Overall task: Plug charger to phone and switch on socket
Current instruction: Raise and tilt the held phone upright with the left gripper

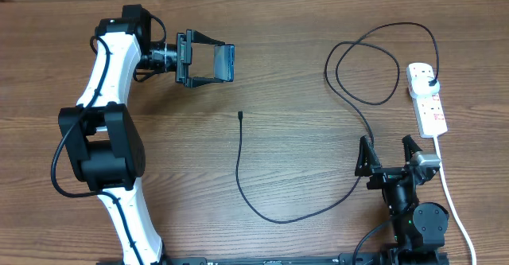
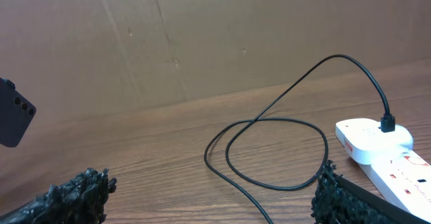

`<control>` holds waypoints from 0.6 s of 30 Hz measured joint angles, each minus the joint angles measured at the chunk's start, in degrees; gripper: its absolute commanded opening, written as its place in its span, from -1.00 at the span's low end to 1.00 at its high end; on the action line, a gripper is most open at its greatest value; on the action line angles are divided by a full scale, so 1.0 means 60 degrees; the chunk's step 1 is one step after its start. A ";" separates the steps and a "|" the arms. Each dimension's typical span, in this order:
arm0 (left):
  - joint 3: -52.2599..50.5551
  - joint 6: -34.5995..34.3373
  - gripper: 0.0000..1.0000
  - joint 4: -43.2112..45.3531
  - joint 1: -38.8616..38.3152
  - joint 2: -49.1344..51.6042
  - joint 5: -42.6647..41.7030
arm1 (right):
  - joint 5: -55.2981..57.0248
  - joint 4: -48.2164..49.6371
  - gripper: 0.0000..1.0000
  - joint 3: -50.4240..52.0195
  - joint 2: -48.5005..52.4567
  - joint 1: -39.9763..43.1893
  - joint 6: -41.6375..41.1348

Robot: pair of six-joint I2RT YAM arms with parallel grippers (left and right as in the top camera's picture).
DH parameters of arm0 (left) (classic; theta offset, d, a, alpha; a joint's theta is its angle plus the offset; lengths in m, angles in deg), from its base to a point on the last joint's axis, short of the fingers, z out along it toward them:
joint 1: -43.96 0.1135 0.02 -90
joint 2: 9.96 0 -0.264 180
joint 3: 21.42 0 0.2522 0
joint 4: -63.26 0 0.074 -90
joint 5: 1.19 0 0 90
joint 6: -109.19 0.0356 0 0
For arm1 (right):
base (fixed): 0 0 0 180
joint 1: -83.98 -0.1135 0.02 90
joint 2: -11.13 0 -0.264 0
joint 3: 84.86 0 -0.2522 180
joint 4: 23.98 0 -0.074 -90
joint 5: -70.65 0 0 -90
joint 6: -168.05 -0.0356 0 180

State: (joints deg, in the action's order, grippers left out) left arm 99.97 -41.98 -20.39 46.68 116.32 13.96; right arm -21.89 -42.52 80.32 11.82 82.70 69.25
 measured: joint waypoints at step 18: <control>0.0000 0.0732 0.18 0.0000 0.0000 0.0000 0.0157 | 0.0004 0.0000 1.00 0.0000 0.0000 0.0000 -0.0004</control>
State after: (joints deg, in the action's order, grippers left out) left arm 99.97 -37.59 -20.39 46.68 116.32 14.90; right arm -21.87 -42.52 80.32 11.82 82.70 69.23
